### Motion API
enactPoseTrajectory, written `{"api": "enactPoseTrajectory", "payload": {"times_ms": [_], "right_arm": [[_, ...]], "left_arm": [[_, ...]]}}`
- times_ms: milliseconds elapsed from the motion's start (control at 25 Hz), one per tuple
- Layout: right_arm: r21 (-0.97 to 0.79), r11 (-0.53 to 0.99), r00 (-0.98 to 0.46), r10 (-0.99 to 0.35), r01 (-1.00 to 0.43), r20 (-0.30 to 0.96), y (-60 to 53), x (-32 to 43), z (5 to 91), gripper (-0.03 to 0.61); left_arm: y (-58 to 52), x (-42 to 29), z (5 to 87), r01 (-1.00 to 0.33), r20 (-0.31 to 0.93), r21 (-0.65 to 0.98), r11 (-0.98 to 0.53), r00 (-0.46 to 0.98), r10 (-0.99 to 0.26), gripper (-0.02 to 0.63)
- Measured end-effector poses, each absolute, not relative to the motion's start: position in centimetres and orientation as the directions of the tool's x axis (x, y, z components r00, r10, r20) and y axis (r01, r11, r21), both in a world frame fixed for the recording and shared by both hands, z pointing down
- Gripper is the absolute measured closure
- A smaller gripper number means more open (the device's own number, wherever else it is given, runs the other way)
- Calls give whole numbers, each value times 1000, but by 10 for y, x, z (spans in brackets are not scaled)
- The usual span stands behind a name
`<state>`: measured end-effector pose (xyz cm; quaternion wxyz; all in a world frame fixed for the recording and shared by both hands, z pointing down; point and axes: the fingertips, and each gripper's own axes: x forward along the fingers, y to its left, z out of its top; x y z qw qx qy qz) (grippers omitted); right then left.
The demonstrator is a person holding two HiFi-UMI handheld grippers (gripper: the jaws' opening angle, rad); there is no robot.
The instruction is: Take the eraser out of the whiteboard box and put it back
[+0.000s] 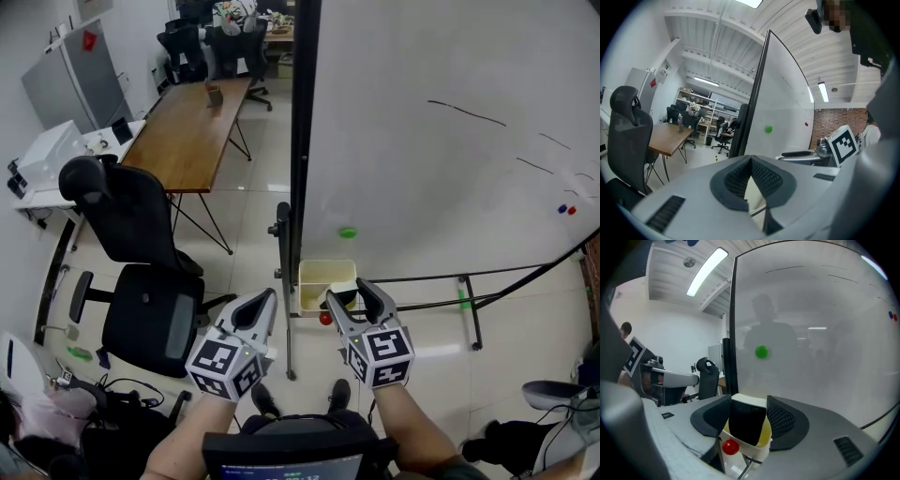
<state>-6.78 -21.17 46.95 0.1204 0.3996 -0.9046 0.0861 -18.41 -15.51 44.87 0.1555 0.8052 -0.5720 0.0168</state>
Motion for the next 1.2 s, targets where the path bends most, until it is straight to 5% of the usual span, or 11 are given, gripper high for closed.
{"api": "enactPoseTrajectory", "payload": {"times_ms": [1200], "right_arm": [[18, 660, -597, -690, -751, 408, -213, -81, 511, 310]], "left_arm": [[-165, -184, 451, -917, 197, 258, -305, 359, -912, 578]]}}
